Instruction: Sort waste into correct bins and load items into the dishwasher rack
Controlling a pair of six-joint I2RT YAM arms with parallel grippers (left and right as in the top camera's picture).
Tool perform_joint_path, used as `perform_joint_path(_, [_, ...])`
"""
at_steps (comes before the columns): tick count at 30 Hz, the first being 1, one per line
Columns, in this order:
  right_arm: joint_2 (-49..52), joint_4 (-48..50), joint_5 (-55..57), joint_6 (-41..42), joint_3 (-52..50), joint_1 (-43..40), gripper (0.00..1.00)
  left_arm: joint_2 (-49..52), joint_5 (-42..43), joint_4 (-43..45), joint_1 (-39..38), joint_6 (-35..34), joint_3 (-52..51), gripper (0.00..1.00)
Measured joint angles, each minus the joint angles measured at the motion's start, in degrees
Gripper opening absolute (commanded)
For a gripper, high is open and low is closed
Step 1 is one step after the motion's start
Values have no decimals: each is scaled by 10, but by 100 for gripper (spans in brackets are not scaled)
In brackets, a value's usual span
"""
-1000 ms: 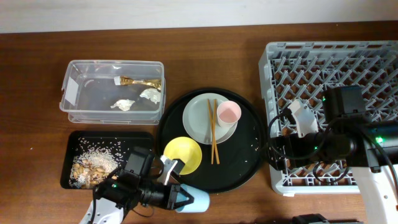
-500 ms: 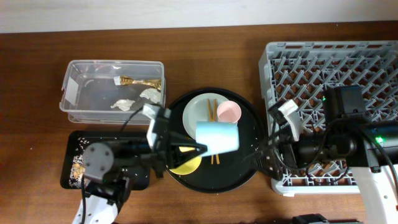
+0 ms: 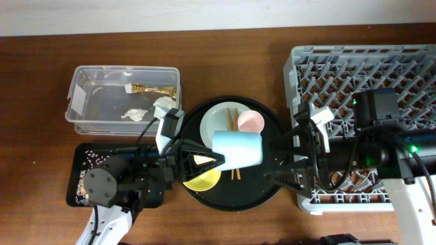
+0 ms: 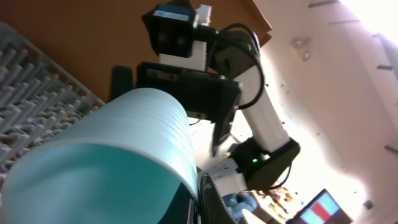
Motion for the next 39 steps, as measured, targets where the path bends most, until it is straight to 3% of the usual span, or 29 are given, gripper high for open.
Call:
perform_joint_path(7, [14,25,5,-4,0,0,98,0,3,1,-16,-40,0,0])
perform_joint_path(21, [14,29,-61,-5,0,37,100,0,3,1,-23,-40,0,0])
perform_joint_path(31, [15,34,-49,-5,0,71,89,0,9,7,-26,-40,0,0])
perform_joint_path(39, [20,45,-34,-5,0,82,86,0,12,10,-27,-40,0,0])
